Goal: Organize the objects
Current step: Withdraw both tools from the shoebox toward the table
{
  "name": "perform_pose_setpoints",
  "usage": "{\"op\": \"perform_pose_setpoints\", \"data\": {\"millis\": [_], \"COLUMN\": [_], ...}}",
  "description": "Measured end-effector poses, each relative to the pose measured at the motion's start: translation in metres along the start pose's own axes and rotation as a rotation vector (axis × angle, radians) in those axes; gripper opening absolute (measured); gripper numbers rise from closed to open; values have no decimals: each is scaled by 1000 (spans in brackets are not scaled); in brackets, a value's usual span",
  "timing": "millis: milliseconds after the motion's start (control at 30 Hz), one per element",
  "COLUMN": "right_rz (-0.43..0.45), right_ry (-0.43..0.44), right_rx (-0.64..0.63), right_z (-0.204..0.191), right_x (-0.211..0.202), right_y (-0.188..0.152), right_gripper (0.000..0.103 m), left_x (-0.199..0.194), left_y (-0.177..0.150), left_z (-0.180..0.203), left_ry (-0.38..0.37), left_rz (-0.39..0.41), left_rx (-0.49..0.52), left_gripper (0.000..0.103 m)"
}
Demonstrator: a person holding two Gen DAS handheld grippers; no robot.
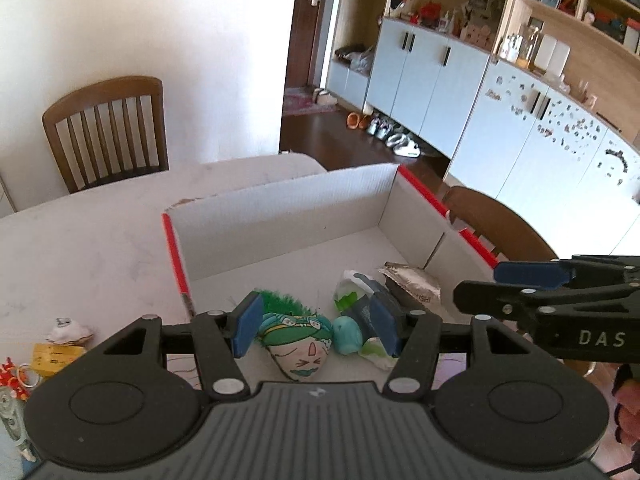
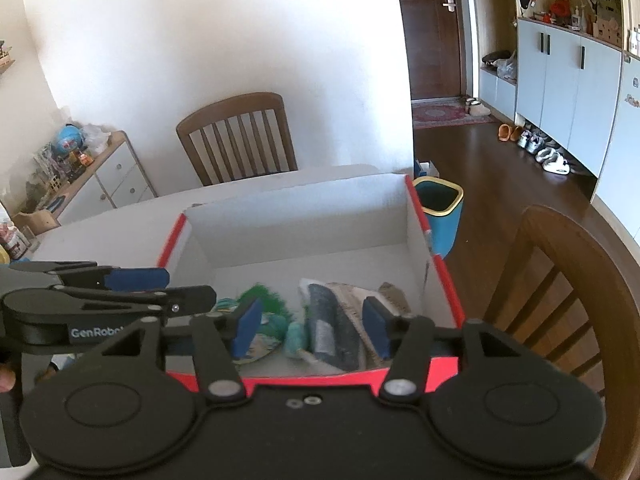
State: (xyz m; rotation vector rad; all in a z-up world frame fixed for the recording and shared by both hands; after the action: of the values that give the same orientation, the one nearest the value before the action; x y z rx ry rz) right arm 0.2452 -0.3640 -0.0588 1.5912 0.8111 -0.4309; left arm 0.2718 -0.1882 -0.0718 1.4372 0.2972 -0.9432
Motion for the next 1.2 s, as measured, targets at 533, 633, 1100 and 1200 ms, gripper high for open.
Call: {"op": "perform_pose_setpoints", "data": {"millis": [533, 633, 1100, 1200], "right_rz": [52, 56, 57, 44], "right_ry": [-8, -14, -27, -22], "right_rx": [9, 12, 13, 8], "right_z": [-76, -91, -162, -178], "right_x": [-33, -36, -35, -32], "right_y": [-13, -18, -39, -43], "right_gripper": [78, 81, 102, 102], "left_x": [-77, -90, -136, -142], "left_y": [-19, -25, -55, -61], "left_z": [-53, -64, -126, -140], "left_ry": [12, 9, 40, 48], "left_rz": [41, 47, 69, 66], "left_rx": [-17, -22, -32, -43], "left_gripper": [66, 66, 83, 88]}}
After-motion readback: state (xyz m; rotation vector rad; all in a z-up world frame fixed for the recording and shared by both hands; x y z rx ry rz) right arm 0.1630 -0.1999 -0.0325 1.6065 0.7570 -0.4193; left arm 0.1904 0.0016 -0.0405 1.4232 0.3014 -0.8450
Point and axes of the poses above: each gripper's, at about its wrist camera, not at the fingertips, and x roughly the way its jaws point, z to its right, y to its top, the point moved 3 cm from there along x, roughly the way its jaws point, and after that the axes turned 3 degrees about -y, right-handed, at the moved point
